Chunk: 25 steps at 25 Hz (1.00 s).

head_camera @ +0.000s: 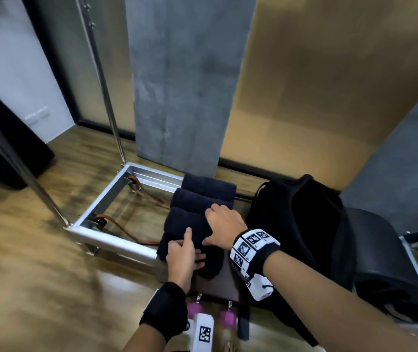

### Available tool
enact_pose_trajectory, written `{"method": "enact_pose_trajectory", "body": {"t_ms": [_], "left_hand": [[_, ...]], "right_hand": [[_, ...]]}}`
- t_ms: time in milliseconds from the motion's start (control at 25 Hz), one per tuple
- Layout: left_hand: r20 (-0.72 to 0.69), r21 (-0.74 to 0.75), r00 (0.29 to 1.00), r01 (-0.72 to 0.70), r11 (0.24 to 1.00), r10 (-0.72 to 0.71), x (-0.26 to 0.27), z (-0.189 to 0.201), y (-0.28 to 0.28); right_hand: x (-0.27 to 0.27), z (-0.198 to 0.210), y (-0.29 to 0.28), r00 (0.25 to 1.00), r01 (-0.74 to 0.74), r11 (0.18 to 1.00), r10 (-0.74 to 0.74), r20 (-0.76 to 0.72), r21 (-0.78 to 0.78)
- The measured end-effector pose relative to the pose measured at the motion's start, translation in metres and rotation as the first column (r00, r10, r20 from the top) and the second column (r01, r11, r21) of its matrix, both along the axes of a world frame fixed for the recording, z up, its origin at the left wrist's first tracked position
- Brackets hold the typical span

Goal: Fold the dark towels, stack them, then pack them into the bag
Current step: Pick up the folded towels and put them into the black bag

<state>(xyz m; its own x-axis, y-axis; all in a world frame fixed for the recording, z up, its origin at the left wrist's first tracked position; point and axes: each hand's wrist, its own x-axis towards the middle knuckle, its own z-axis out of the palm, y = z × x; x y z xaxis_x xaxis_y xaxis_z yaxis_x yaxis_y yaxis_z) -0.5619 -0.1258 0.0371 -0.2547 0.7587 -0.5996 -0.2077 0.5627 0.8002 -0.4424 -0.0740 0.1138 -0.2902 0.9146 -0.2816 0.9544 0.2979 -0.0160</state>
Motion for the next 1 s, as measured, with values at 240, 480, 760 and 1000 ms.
{"method": "enact_pose_trajectory", "body": {"t_ms": [240,480,760,1000], "left_hand": [[0.207,0.061,0.978,-0.004,0.998,-0.009,-0.004,0.004,0.002],[0.341,0.137,0.932,-0.176,0.975,0.12,0.002,0.038,0.007],[0.536,0.358,0.832,-0.071,0.931,-0.142,0.061,0.104,0.038],[0.433,0.389,0.786,0.279,0.878,-0.442,0.159,0.142,0.051]], "right_hand": [[-0.007,0.002,0.0,0.999,0.008,1.0,-0.007,-0.044,0.018],[0.005,0.036,-0.011,0.89,0.137,0.989,-0.149,-0.43,-0.058],[0.069,0.094,-0.029,0.302,0.08,0.834,-0.542,-0.785,-0.545],[0.153,0.138,-0.057,0.112,0.292,0.786,-0.594,-0.796,-0.545]]}}
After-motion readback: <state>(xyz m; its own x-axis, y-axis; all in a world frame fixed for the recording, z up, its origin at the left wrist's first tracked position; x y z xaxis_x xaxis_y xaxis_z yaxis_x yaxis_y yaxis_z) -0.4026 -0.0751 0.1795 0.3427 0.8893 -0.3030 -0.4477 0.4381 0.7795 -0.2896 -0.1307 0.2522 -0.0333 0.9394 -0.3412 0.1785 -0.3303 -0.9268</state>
